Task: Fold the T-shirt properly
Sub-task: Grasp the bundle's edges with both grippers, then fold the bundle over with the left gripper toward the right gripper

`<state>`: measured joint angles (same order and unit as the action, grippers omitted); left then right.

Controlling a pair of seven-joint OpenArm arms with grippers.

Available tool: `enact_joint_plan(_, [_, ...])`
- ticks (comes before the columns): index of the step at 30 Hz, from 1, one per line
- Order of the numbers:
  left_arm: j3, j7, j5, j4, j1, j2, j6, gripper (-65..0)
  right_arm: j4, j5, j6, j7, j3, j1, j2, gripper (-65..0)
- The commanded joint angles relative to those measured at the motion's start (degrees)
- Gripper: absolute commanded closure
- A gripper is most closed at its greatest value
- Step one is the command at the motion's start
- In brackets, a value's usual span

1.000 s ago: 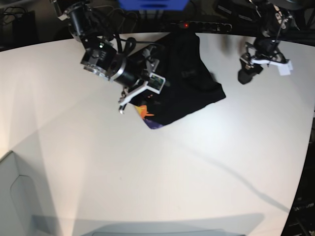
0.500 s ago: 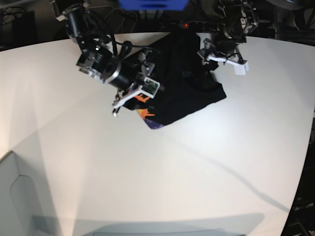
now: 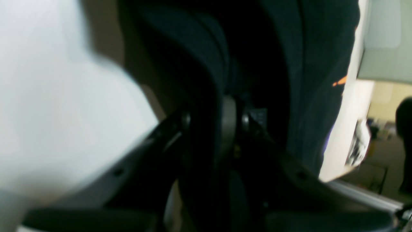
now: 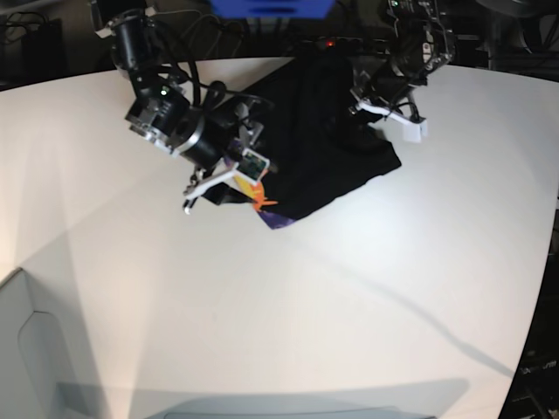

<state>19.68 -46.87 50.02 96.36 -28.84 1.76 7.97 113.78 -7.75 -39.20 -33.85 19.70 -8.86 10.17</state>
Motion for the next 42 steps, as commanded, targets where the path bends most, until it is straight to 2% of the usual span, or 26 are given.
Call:
enact_joint_plan(1, [0.05, -0.91, -2.68, -0.22, 0.31, 1.45, -1.94, 0.0, 0.91, 0.58, -0.8, 1.45, -0.41, 0.47, -0.11, -35.8])
enact_joint_plan(4, [-0.39, -1.08, -2.68, -1.46, 2.95, 3.47, -1.94, -0.2, 0.91, 0.58, -0.8, 1.54, -3.04, 0.64, -0.2, -35.8])
enact_joint_plan(7, [-4.61, -1.08, -4.96, -3.3, 7.17, 7.16, -1.68, -0.1, 0.91, 0.58, -0.8, 1.63, -7.0, 0.56, -1.69, -35.8])
enact_joint_plan(13, [-25.79, -0.82, -13.05, -8.93, 22.29, 14.9, -1.59, -0.1, 0.91, 0.58, -0.8, 1.63, -17.11, 0.91, -4.77, -35.8])
enact_joint_plan(17, [-41.0, -0.56, -18.59, -13.24, 33.98, 15.87, -1.59, -0.1, 0.91, 0.58, -0.8, 1.63, -25.46, 0.99, -6.88, -35.8])
enact_joint_plan(20, [-50.58, -0.47, -23.25, -17.63, 42.33, 14.99, -1.59, -0.1, 0.91, 0.58, -0.8, 1.63, -32.14, 0.99, -8.28, -35.8])
enact_joint_plan(23, [-59.2, -0.38, -27.29, -21.76, 49.81, 11.47, -1.51, -0.1, 0.99, 0.58, -0.8, 1.63, -38.3, 1.08, -8.99, -35.8])
enact_joint_plan(27, [-66.14, 0.5, -32.57, -26.42, 56.22, 6.46, -1.51, 0.0, 0.99, 0.67, -0.8, 1.19, -45.24, 0.64, -8.99, -35.8])
enact_joint_plan(35, [-82.06, 17.73, -43.56, -36.27, 63.52, -0.84, -1.42, 0.0, 1.17, 0.67, -0.8, 1.1, -58.69, 0.38, -13.03, -35.8])
enact_joint_plan(40, [-87.59, 22.65, -50.24, -39.96, 65.19, -4.62, -1.42, -0.2, 1.17, 0.76, -0.8, 1.27, -63.7, -0.85, -15.49, -35.8])
enact_joint_plan(42, [-87.59, 22.83, -53.58, -40.66, 65.19, -6.46, -1.42, -3.1, 1.17, 0.76, -0.8, 1.27, -64.14, -1.73, -16.2, -35.8])
